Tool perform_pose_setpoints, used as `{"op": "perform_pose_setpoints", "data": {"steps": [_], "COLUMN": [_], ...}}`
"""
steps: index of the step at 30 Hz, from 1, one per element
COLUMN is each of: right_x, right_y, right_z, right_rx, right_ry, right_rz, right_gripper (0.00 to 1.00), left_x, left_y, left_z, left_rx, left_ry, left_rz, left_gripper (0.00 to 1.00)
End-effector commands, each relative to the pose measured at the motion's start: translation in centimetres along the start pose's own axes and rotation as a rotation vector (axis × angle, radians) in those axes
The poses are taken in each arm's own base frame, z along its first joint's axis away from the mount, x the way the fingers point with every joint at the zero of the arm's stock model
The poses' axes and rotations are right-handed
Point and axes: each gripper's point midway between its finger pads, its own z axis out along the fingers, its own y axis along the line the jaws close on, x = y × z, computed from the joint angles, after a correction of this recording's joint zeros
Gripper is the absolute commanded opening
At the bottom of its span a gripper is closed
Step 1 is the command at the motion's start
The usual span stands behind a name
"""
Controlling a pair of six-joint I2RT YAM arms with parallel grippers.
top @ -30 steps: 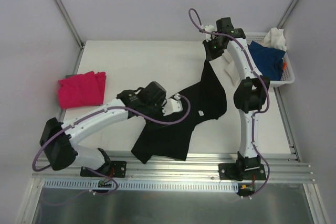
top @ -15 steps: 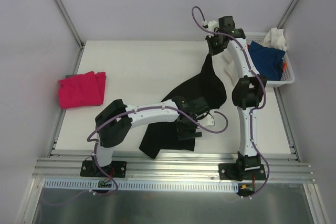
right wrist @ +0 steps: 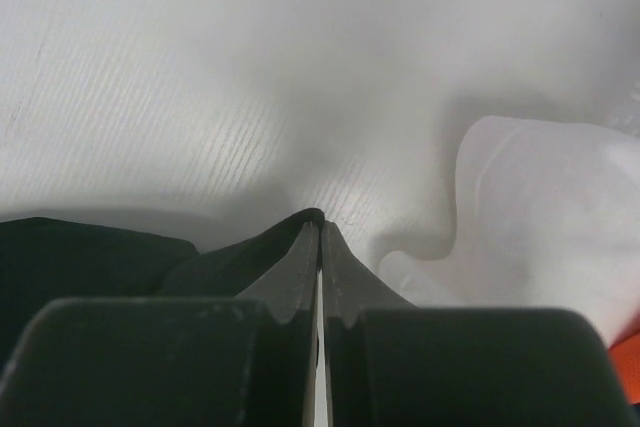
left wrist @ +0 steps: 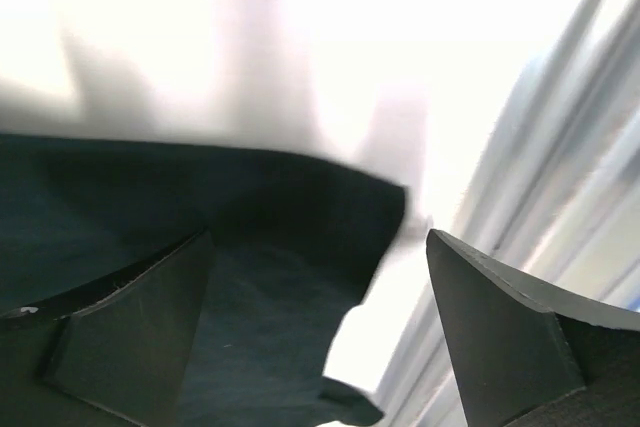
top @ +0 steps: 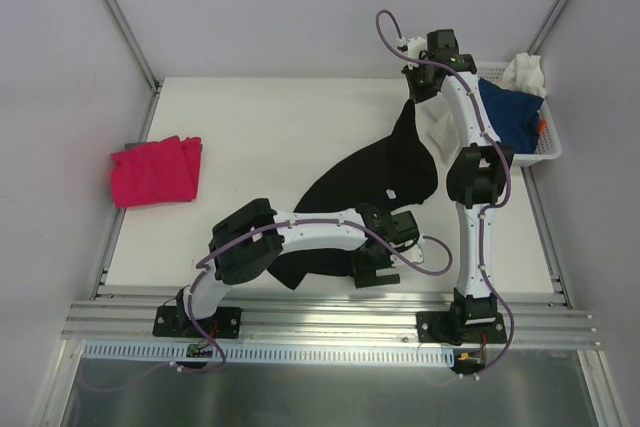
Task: Fold and stack the t-shirts
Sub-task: Flatten the tshirt out
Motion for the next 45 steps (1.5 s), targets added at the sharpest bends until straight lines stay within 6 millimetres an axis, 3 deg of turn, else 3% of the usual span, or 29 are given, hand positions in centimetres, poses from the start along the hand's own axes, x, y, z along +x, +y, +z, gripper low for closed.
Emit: {"op": "perform_pose_setpoints", "data": {"steps": [1, 6, 9, 12, 13, 14, 17, 19, 20, 22, 23, 24, 26, 27, 30, 32, 33, 36, 39, 40, 42, 43, 45], "right_x": [-3.6, -3.2, -3.3, -3.4, -3.4, -3.3, -3.2, -2.9, -2.9, -2.6, -2.7, -3.1, -2.9, -3.5, -3.7, -2.9, -2.9, -2.3, -2.3, -2.9, -1.8, -1.8, -0.7], "right_y": [-1.2, -1.1, -1.3, -1.2, -1.2, -1.2, -1.3, -1.7, -1.8, -1.8, -1.6, -1.3, -0.4, 0.0, 1.6, 3.0, 3.8, 6.2, 9.0, 10.0, 12.2, 13.1, 14.2], "right_z": [-3.3, -3.1, -3.5, -3.8, -4.0, -4.0, -4.3, -4.5, -4.8, -5.3, -5.6, -6.6, -7.1, -8.3, -9.8, -10.1, -11.2, -12.5, -15.9, -18.6, -19.6, -21.5, -22.1], "right_rx": [0.062, 0.061, 0.07, 0.074, 0.075, 0.074, 0.081, 0.099, 0.105, 0.108, 0.102, 0.088, 0.065, 0.063, 0.031, 0.001, -0.023, -0.095, -0.157, -0.167, -0.21, -0.219, -0.253], "right_ry": [-0.11, -0.091, -0.096, -0.099, -0.098, -0.094, -0.087, -0.075, -0.074, -0.065, -0.067, -0.087, -0.081, -0.099, -0.107, -0.08, -0.087, -0.083, -0.112, -0.16, -0.149, -0.176, -0.161], "right_rz": [-0.03, -0.025, -0.029, -0.032, -0.032, -0.031, -0.036, -0.044, -0.043, -0.042, -0.041, -0.041, -0.035, -0.041, -0.057, -0.077, -0.084, -0.082, -0.074, -0.09, -0.093, -0.099, -0.087], "right_gripper": [0.01, 0.01, 0.01, 0.01, 0.01, 0.01, 0.01, 0.01, 0.01, 0.0, 0.01, 0.0, 0.01, 0.01, 0.01, 0.0, 0.01, 0.01, 0.01, 0.01, 0.01, 0.0, 0.01], "left_x": [-0.7, 0.1, 0.5, 1.9, 2.1, 2.6, 3.8, 4.6, 4.7, 6.4, 6.7, 8.2, 9.1, 10.0, 10.5, 10.8, 10.6, 11.2, 11.9, 12.3, 13.8, 14.7, 15.7], "left_y": [-2.2, -2.6, -2.3, -1.7, -1.5, -0.9, 1.0, 2.7, 4.5, 6.3, 7.7, 9.3, 10.9, 12.4, 14.4, 14.8, 15.1, 15.1, 15.1, 15.1, 15.7, 16.0, 16.1], "left_z": [-0.5, 0.3, 0.7, 1.0, 0.9, 0.9, -0.2, -2.1, -4.4, -6.6, -9.6, -10.8, -14.7, -16.4, -21.2, -22.6, -23.4, -24.0, -24.9, -25.2, -26.2, -26.8, -26.8], "left_rx": [0.08, 0.105, 0.119, 0.138, 0.14, 0.136, 0.093, 0.034, -0.011, -0.069, -0.144, -0.192, -0.284, -0.333, -0.432, -0.454, -0.469, -0.478, -0.494, -0.501, -0.535, -0.544, -0.548], "left_ry": [-0.01, 0.013, 0.021, 0.044, 0.042, 0.051, 0.042, 0.011, -0.043, -0.07, -0.13, -0.132, -0.193, -0.211, -0.289, -0.3, -0.314, -0.322, -0.345, -0.35, -0.36, -0.372, -0.374], "left_rz": [-0.048, -0.068, -0.087, -0.118, -0.128, -0.144, -0.185, -0.203, -0.228, -0.255, -0.246, -0.272, -0.244, -0.273, -0.277, -0.273, -0.281, -0.304, -0.343, -0.349, -0.381, -0.401, -0.425], "left_gripper": [0.88, 0.8, 0.64, 0.25, 0.04, 0.0, 0.0, 0.0, 0.0, 0.0, 0.0, 0.0, 0.0, 0.0, 0.0, 0.0, 0.0, 0.0, 0.0, 0.0, 0.0, 0.0, 0.0]}}
